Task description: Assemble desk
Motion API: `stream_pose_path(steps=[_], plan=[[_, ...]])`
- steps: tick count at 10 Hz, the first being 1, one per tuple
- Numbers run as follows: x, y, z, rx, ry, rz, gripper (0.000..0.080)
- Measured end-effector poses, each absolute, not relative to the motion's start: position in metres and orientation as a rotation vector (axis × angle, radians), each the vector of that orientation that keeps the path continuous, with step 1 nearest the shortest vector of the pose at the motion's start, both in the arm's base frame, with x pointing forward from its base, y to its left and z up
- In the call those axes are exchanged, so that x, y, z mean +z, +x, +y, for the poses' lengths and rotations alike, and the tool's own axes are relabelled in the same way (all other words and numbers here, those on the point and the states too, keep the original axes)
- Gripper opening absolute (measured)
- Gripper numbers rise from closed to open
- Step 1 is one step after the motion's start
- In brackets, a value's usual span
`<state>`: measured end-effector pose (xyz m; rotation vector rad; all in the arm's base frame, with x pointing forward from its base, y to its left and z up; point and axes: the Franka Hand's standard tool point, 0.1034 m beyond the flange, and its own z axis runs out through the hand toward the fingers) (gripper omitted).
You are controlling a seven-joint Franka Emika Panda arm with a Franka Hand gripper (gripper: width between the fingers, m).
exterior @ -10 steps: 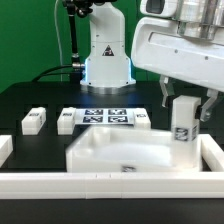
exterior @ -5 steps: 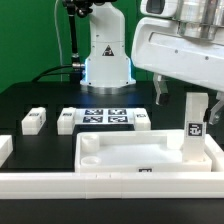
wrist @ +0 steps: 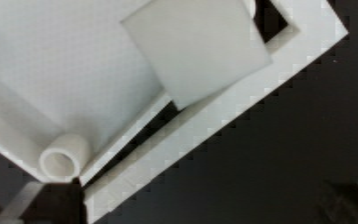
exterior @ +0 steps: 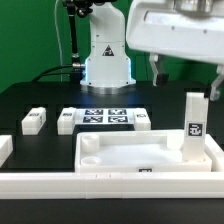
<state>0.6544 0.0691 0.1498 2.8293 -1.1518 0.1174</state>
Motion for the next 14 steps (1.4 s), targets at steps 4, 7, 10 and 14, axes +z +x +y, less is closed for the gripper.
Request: stream_pose_path(steps=[4,7,10,14], plan=[[0.147,0.654,0.07,0.114,2.828,-1.148,0.0649],[0.158,0.64,0.066,0.141,2.892,-1.022,0.0649],[0.161,0.616,0.077,0.147,2.942,-0.722,0.0649],[0.159,0.612,0.077,0.112,3.008,-0.262,0.0649]])
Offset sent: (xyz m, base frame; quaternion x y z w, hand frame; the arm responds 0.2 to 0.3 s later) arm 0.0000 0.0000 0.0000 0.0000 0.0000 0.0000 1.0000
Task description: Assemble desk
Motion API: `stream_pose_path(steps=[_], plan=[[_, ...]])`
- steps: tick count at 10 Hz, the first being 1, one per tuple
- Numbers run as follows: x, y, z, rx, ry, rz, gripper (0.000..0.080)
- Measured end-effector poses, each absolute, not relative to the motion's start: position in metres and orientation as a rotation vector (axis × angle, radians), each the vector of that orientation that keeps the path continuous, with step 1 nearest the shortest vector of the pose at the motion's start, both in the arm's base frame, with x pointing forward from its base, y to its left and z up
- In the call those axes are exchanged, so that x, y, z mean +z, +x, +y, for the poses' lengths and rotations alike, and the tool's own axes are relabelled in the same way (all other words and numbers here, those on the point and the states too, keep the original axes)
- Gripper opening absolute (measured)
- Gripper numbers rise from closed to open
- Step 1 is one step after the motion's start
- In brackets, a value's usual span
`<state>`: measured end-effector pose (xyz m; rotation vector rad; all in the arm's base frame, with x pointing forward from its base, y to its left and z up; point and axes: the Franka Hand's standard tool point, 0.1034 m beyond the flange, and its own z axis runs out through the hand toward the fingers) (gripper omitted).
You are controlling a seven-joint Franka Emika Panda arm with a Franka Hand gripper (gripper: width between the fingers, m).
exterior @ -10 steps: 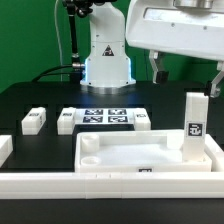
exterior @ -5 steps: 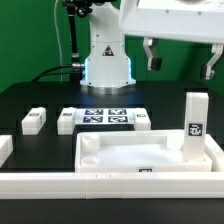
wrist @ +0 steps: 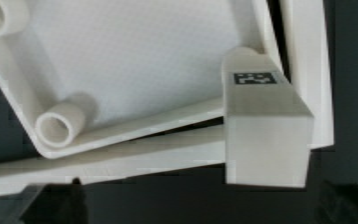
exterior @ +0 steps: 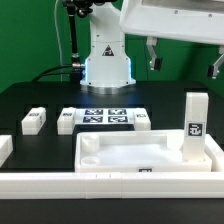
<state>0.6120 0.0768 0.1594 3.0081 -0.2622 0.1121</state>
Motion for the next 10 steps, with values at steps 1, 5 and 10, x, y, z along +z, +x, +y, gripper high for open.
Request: stream_pose_path(steps=[1,5,10], plan=[[0.152,0.594,0.074,0.076,3.023,-0.127,0.0649],[0.13,0.551,0.058,-0.072,3.053,0.147,0.0649],[0.098,0.495,0.045,-0.639,2.995,0.067,0.0649]])
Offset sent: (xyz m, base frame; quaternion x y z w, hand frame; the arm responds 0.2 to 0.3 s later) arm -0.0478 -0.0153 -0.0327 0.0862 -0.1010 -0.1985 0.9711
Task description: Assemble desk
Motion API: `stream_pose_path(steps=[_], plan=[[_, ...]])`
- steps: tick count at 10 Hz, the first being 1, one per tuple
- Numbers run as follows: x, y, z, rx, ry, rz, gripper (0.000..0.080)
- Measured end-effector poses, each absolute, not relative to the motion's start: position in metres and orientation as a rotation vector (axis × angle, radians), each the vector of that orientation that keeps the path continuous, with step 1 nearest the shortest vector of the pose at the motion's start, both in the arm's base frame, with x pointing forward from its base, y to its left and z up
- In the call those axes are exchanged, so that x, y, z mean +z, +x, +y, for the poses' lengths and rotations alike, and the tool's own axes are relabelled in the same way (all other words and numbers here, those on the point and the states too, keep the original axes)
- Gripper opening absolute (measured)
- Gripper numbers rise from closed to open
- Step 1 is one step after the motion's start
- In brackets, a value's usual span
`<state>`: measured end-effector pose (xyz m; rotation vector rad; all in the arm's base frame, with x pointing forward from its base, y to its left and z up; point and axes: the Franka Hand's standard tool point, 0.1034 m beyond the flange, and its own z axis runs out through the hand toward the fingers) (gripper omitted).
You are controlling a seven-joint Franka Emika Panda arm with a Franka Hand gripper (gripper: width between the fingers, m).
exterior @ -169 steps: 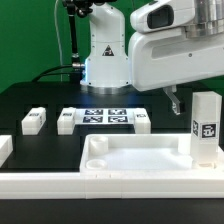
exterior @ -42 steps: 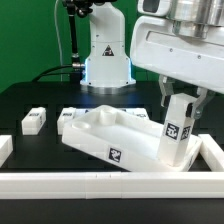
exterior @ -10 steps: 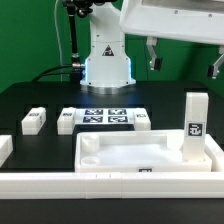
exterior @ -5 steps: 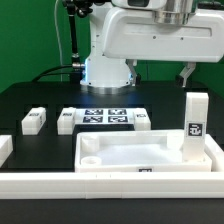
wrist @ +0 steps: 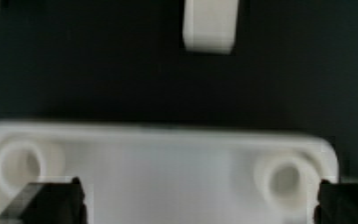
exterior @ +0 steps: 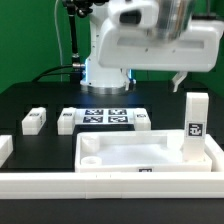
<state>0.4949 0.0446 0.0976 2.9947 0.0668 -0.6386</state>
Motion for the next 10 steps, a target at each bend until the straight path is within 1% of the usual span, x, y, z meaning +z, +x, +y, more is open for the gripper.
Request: stream_pose_path(steps=[1,2,3,4,5,6,7,8,9,10], plan=[[0.083,0.483,0.044,-0.729,2.965,0.062,0.0649],[0.074,0.467,0.041,-0.86,2.924,0.045,0.0649],[0.079,0.468,0.039,-0.972,2.881,0.033,0.0649],[0.078,0.47,0.038,-1.056,2.842,0.024,0.0649],[0.073,0.464,0.038,-1.173,2.813,-0.014,0.0649],[0.062,0.454,0.039,-1.319,2.804,-0.101,0.0649],[0.043,0.444,0.038,-1.404,2.758,-0.141,0.0649],[0.031,0.437,0.04,-1.437,2.738,-0.145,0.0649],[0.028,0.437,0.039,-1.441,2.731,-0.155,0.0649],[0.033,0.44,0.04,-1.416,2.729,-0.18,0.0649]])
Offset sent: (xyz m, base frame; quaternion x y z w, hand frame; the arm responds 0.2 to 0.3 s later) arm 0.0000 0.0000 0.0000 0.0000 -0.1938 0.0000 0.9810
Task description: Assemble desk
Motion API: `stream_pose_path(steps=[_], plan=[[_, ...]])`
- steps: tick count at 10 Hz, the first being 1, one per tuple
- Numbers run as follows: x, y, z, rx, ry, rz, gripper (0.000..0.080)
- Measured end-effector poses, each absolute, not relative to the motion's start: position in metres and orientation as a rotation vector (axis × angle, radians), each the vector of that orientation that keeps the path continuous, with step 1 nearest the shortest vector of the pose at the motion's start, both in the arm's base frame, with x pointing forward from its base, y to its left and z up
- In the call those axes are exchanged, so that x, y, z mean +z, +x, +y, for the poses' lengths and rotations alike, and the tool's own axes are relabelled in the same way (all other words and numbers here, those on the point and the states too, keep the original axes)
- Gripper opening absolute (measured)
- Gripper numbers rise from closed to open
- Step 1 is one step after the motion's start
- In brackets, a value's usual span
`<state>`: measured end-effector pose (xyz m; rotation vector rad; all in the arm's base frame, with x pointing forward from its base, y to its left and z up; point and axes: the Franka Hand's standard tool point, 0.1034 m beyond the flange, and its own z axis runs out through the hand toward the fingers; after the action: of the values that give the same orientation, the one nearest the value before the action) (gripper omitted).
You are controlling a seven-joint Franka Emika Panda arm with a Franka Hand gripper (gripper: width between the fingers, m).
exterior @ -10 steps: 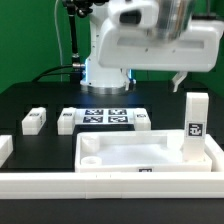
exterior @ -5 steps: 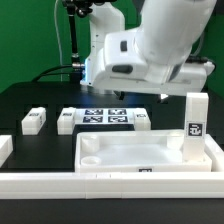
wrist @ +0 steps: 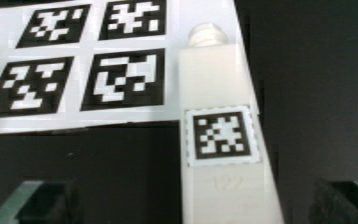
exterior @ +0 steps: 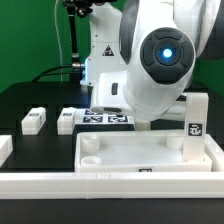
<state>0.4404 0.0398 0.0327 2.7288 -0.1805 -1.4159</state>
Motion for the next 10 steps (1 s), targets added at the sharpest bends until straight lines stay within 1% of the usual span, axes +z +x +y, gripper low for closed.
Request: stream_pose_path(steps=[3,6,8,9,10], plan=[[0.03,0.44,0.039,-1.407,2.733,-0.196,0.0649],[0.016,0.437,0.044,-1.375,2.731,-0.223,0.0649],[0.012,0.438,0.045,-1.358,2.728,-0.245,0.0649],[0.012,0.438,0.045,-1.358,2.728,-0.247,0.0527],[0.012,0.438,0.044,-1.358,2.728,-0.248,0.0389]])
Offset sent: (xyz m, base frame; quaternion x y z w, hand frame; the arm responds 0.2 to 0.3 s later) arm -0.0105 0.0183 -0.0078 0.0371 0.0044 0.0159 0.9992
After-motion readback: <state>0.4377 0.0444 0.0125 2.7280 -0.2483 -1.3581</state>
